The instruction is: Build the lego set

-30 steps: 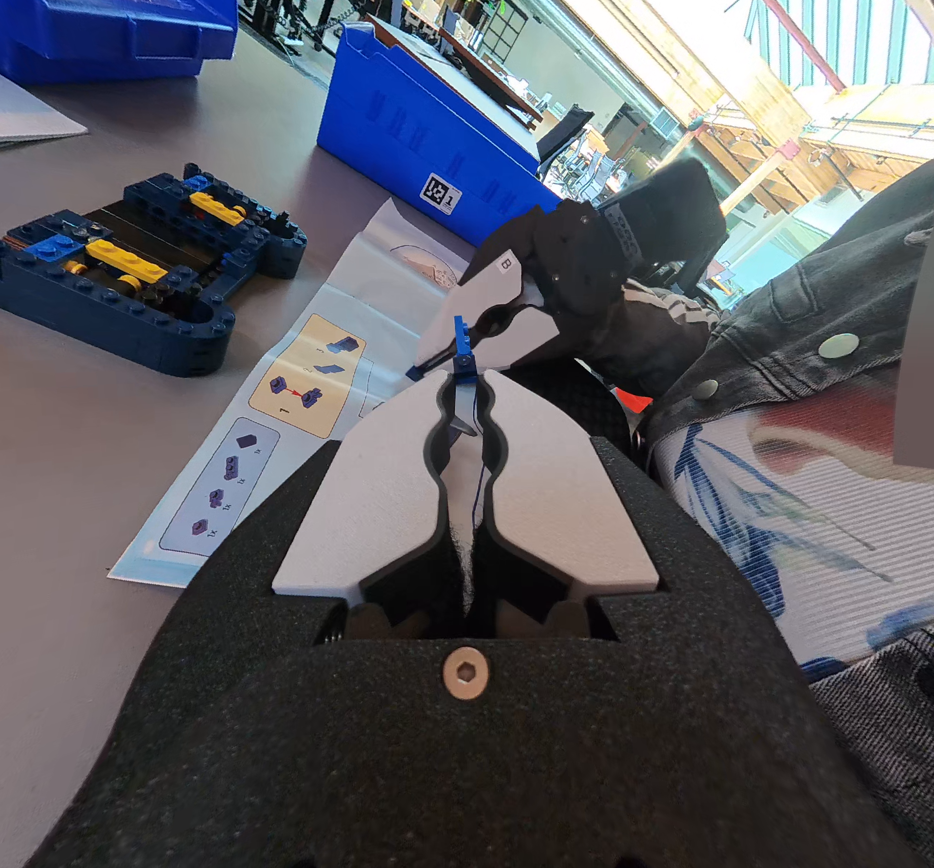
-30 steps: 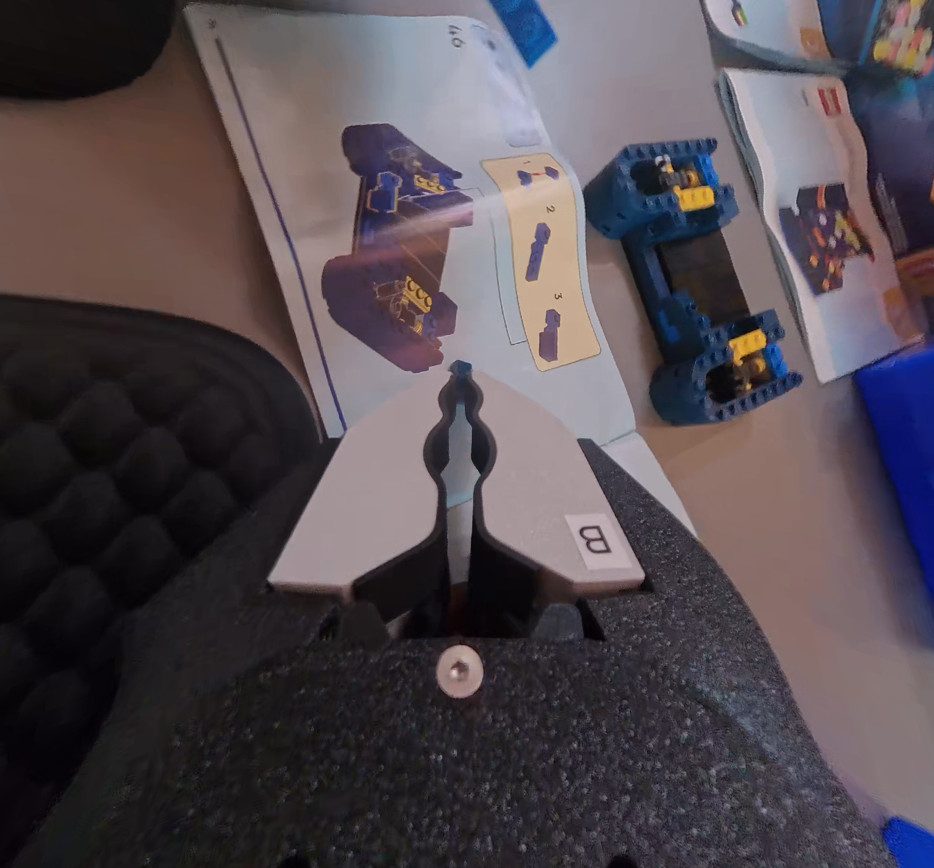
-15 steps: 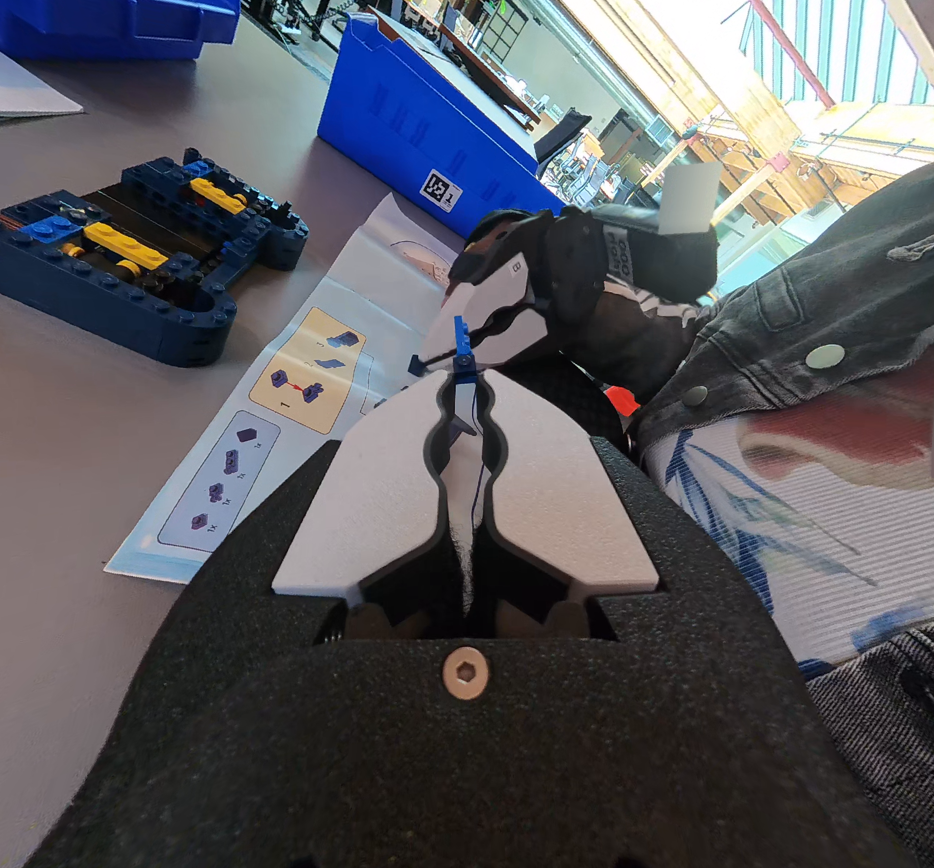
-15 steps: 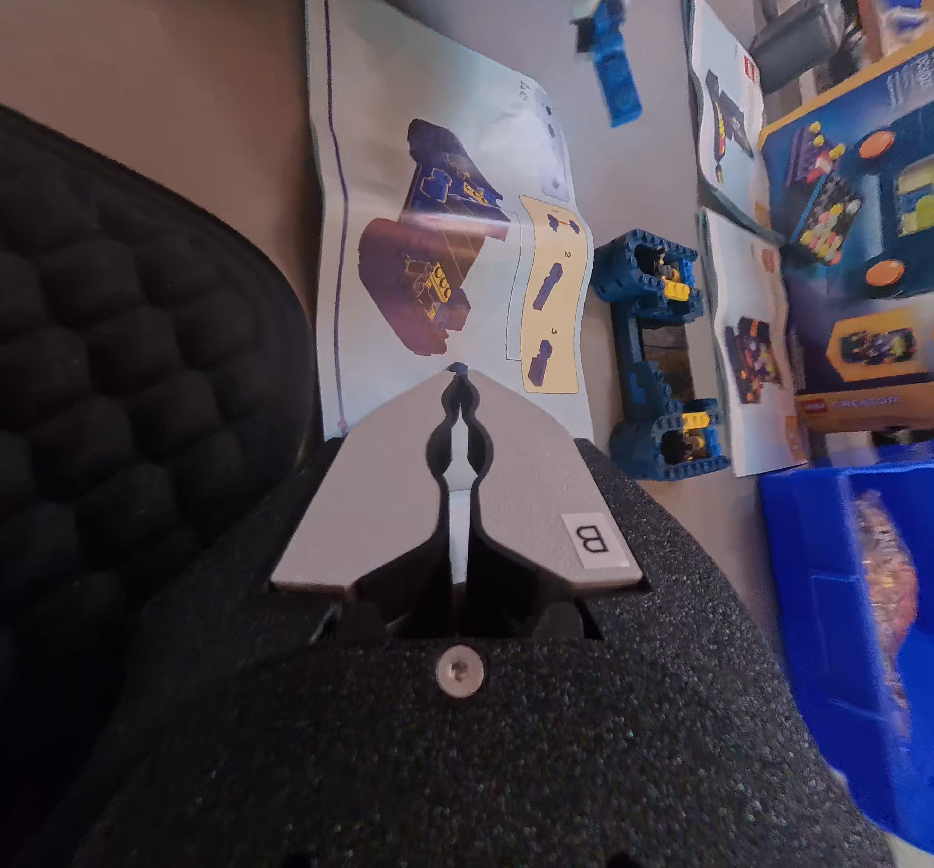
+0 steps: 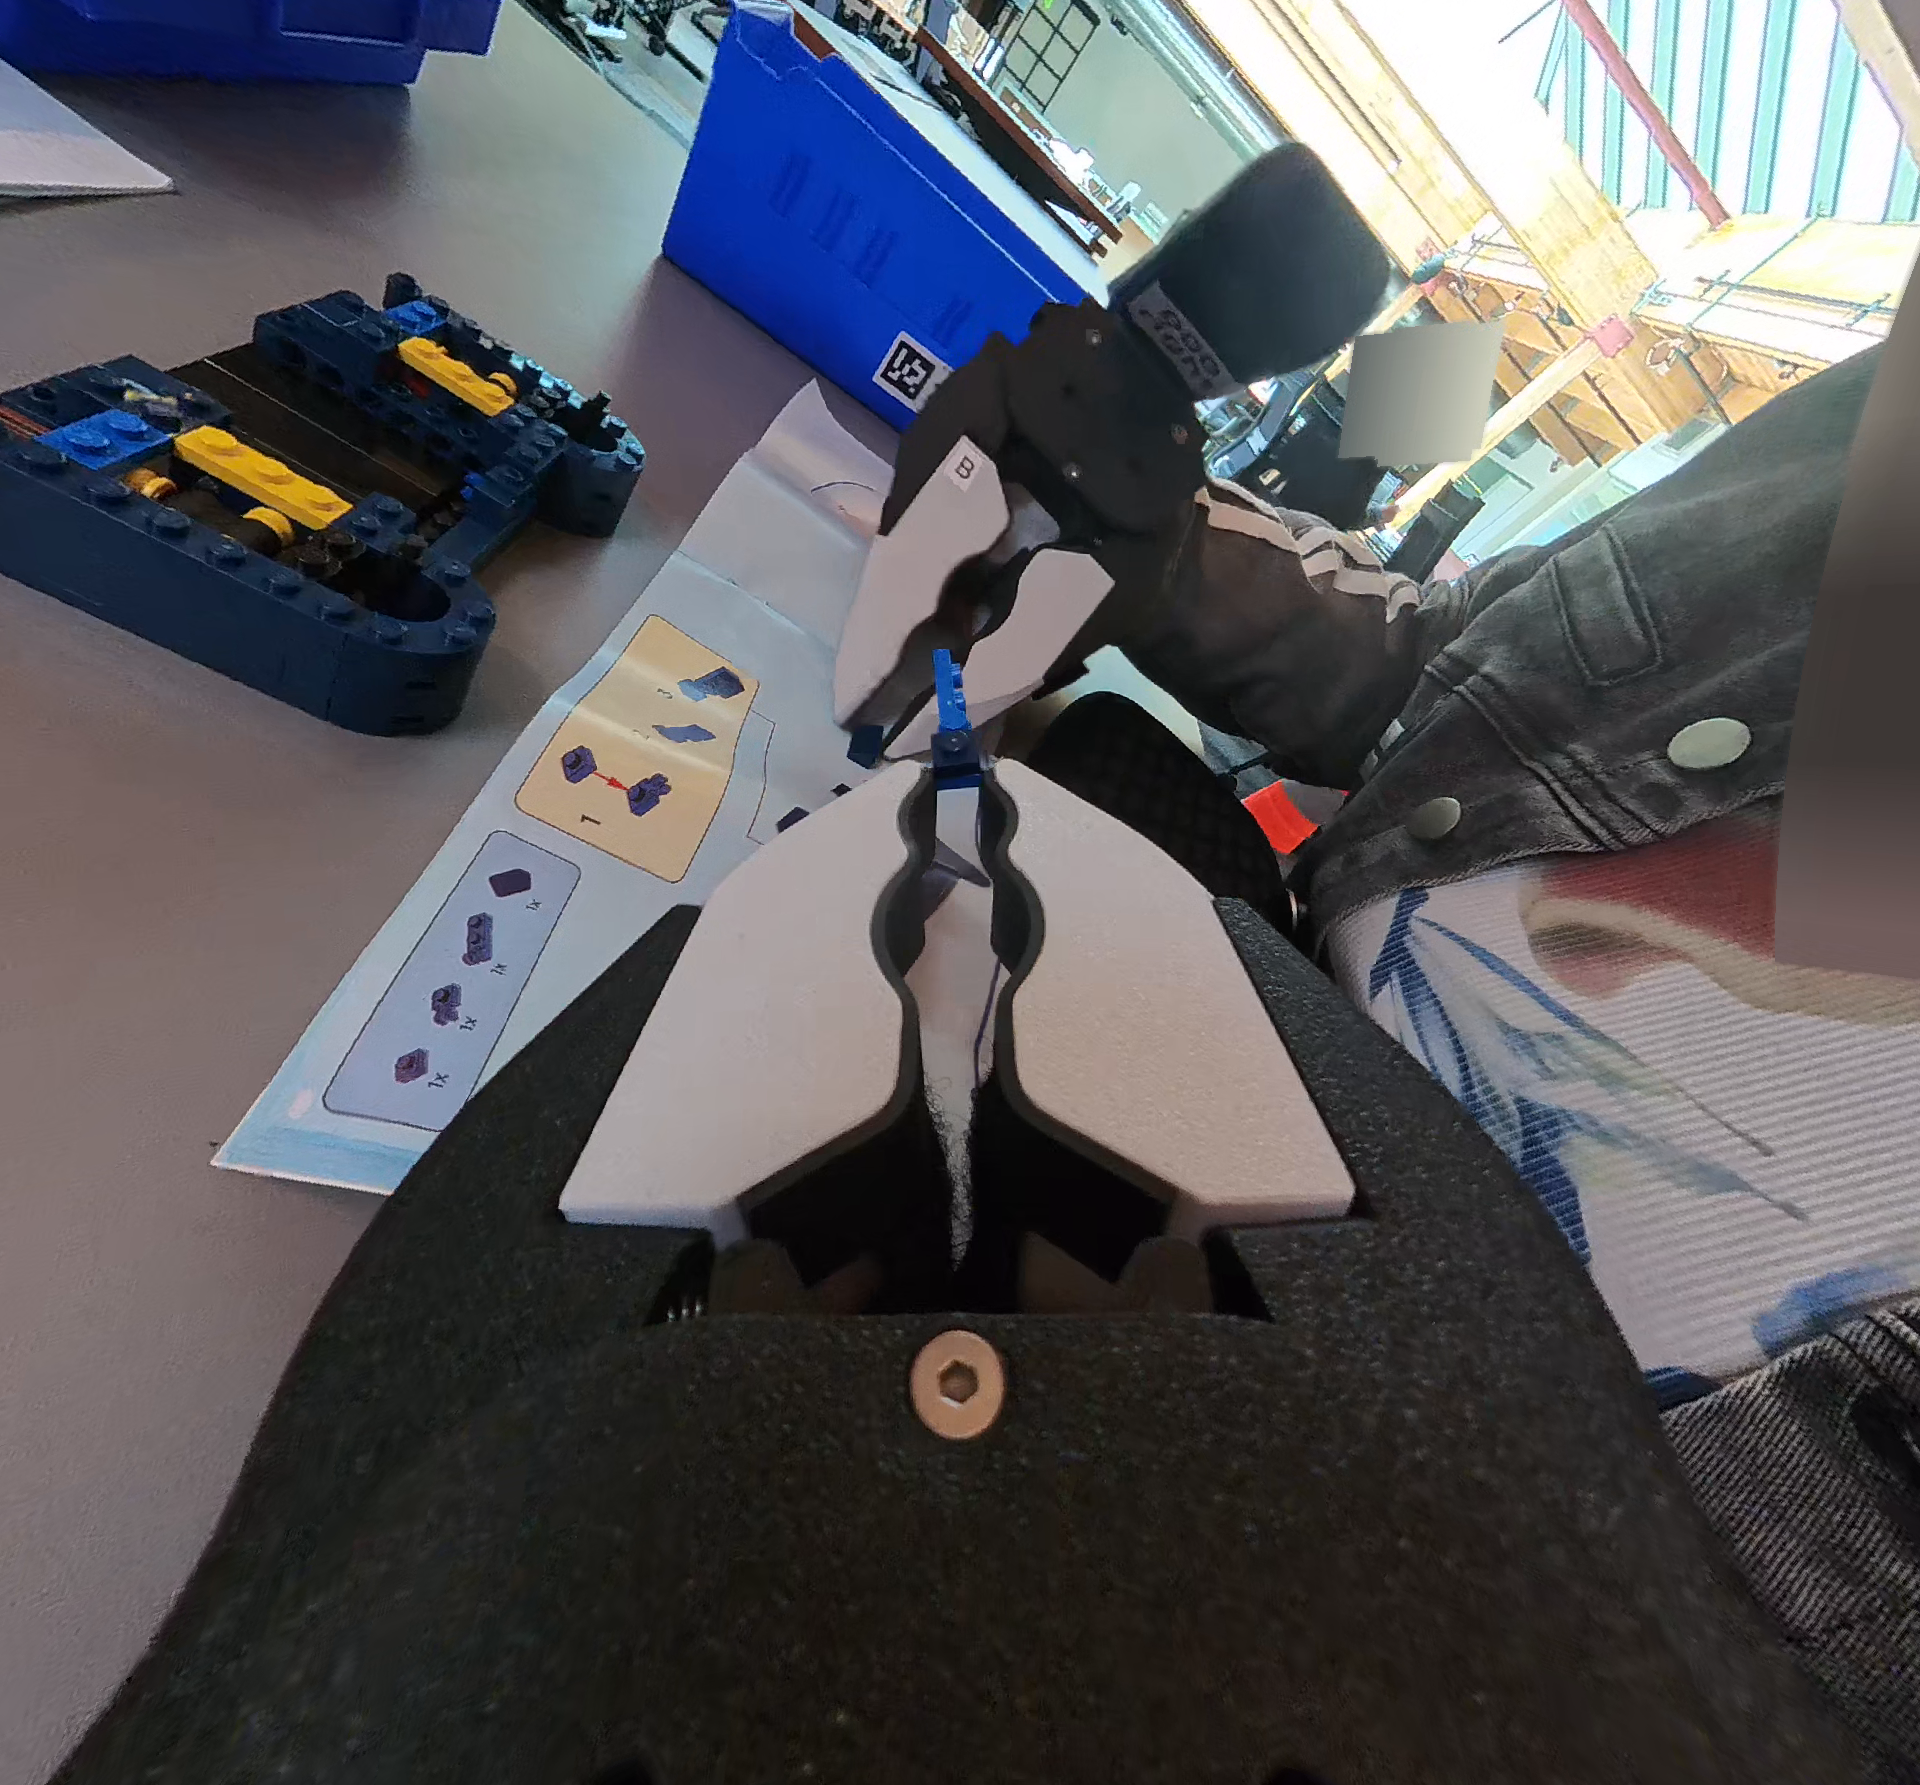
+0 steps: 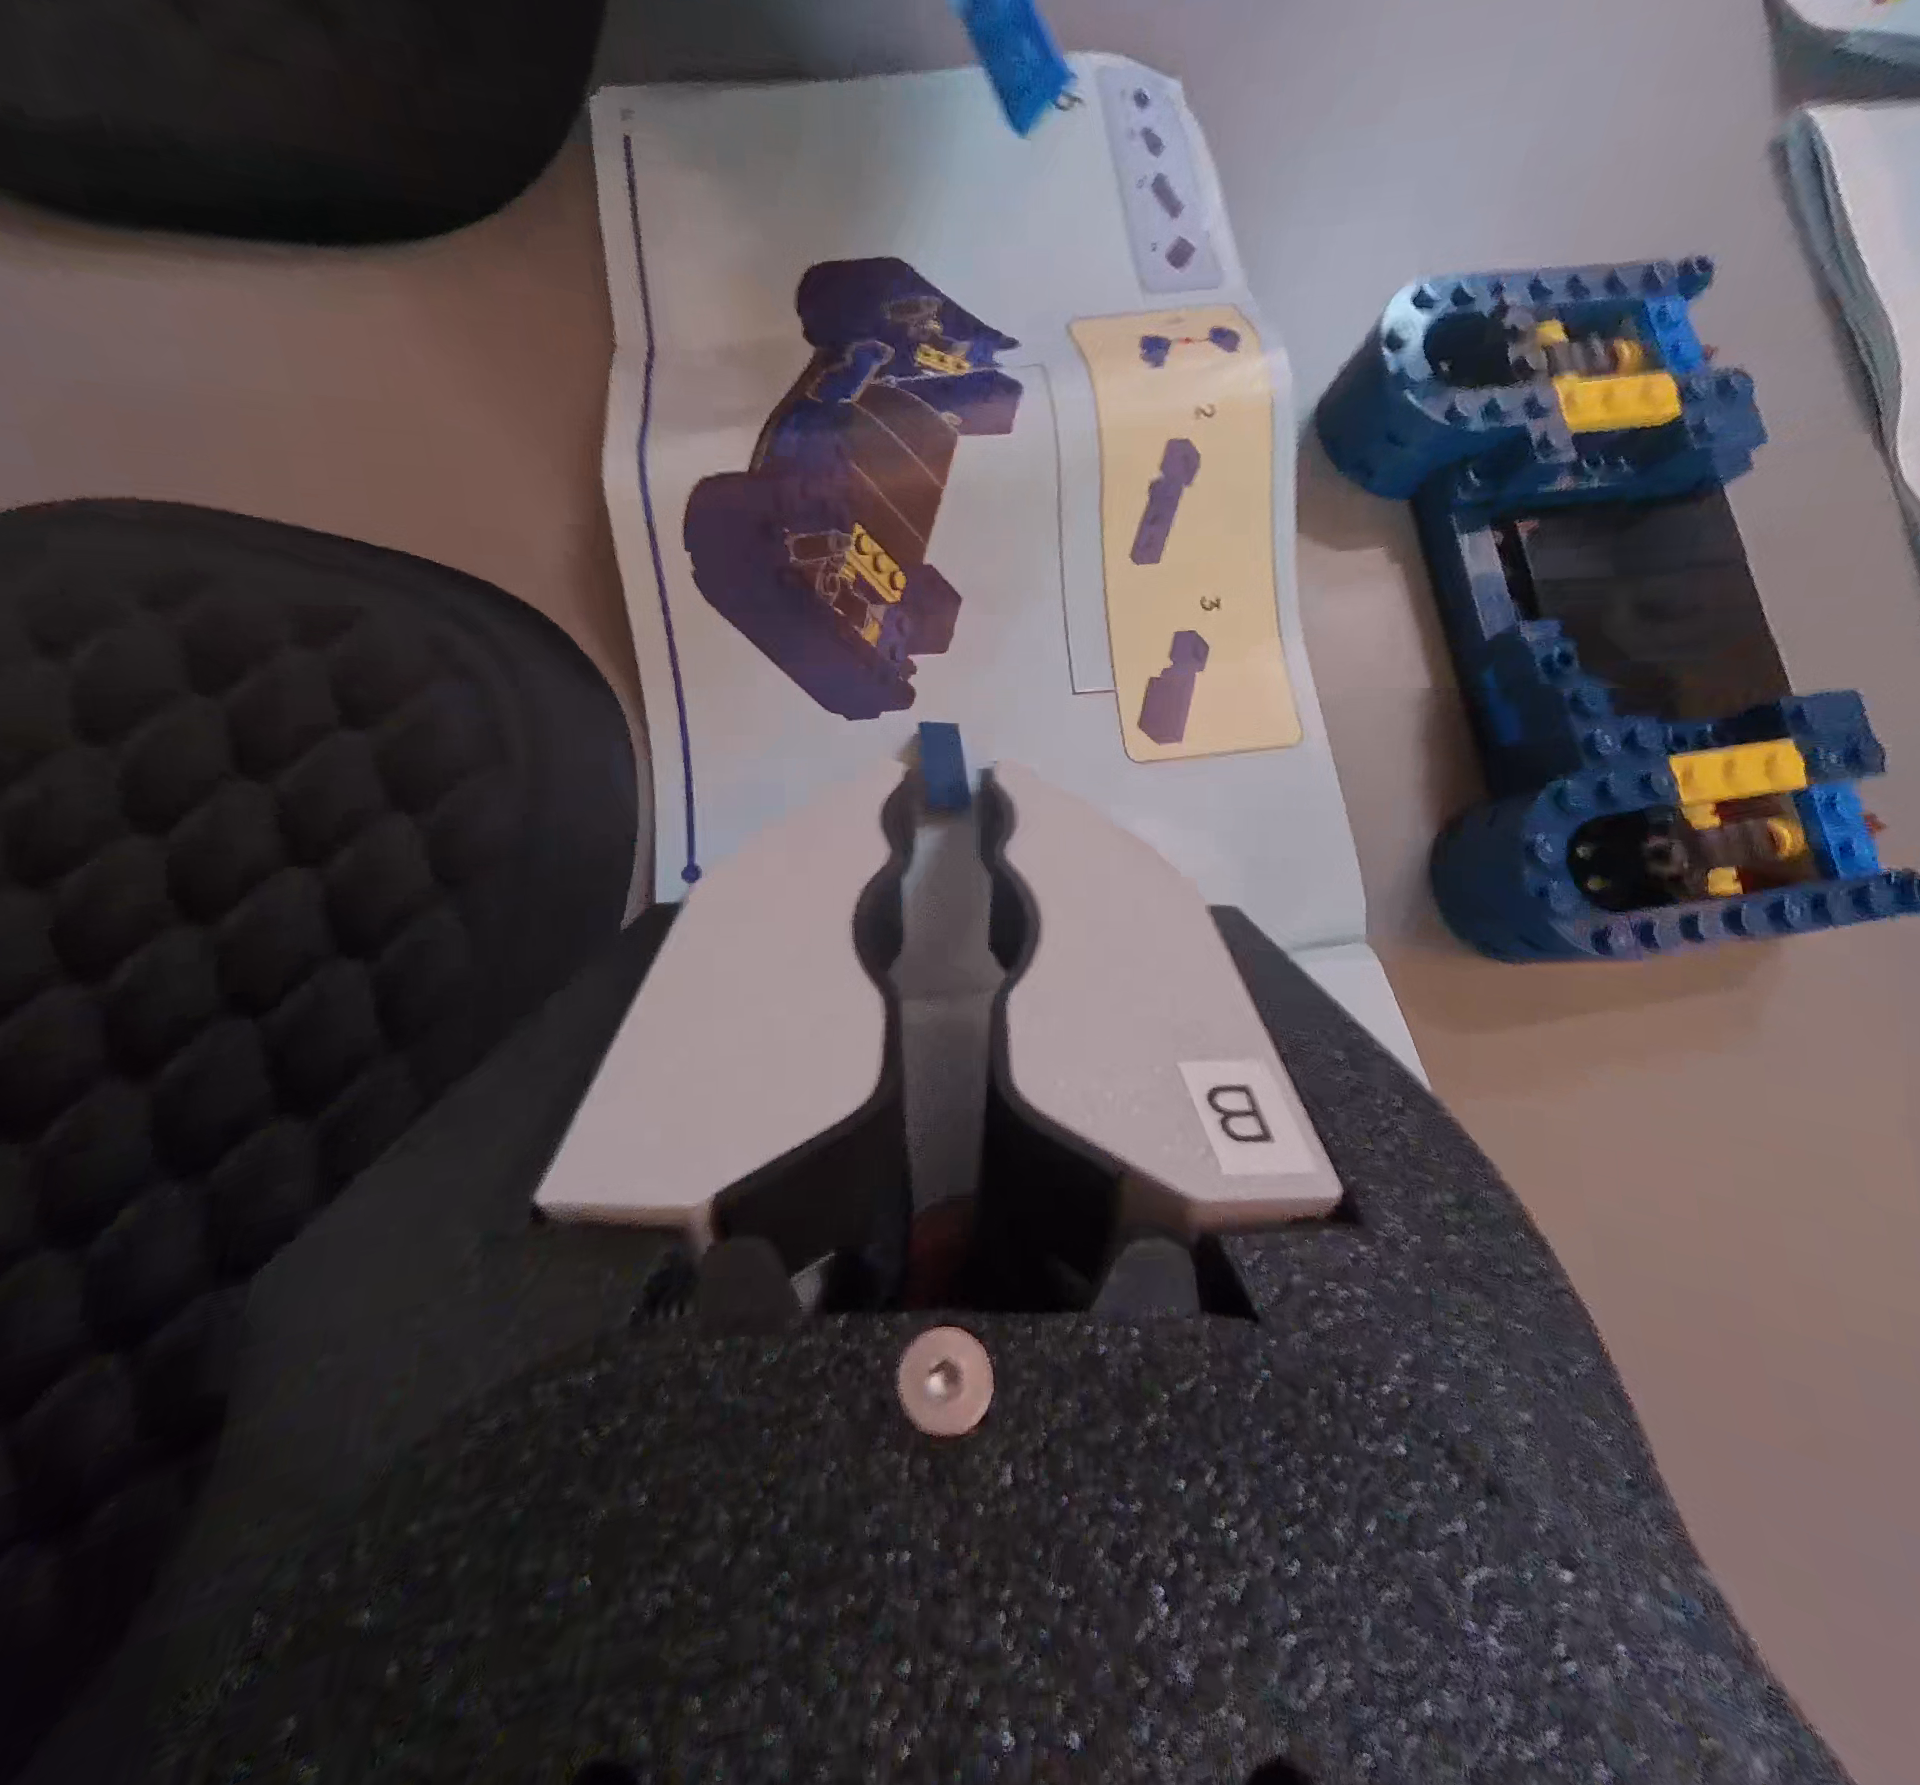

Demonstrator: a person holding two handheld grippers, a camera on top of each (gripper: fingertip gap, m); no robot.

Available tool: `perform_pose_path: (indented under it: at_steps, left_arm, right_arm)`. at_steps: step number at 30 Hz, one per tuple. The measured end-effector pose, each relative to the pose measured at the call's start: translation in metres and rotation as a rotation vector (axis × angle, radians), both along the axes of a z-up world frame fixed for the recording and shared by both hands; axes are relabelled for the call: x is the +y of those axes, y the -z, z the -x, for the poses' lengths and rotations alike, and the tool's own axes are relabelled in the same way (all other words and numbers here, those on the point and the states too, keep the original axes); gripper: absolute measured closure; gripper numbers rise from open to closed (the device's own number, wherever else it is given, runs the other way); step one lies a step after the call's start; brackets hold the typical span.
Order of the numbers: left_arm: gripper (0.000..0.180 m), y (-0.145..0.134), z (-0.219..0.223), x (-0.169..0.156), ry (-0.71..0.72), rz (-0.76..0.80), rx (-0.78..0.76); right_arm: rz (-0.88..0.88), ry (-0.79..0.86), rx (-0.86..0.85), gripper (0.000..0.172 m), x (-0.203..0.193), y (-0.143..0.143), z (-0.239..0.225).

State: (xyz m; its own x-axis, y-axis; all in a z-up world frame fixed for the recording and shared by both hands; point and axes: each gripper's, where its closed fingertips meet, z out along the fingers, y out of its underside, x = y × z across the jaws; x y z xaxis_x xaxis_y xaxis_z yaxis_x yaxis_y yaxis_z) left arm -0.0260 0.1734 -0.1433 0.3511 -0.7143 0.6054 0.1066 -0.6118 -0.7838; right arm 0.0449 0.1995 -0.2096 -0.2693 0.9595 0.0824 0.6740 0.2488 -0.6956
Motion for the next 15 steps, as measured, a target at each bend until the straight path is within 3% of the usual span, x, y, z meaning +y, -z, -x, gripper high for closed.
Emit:
perform_pose_path:
  at_steps: [6,12,15]
  left_arm:
    - [0.174,0.013,0.002,0.01,-0.014,0.188,-0.018]
    - [0.174,0.021,-0.009,0.004,0.134,0.603,-0.253]
    - [0.174,0.028,-0.009,0.003,0.124,0.657,-0.217]
  right_arm:
    - [-0.129,-0.061,0.036,0.165,-0.002,0.0,0.002]
    - [-0.154,-0.067,0.103,0.166,-0.003,-0.007,0.006]
    - [-0.154,-0.075,0.17,0.166,-0.004,-0.023,0.011]
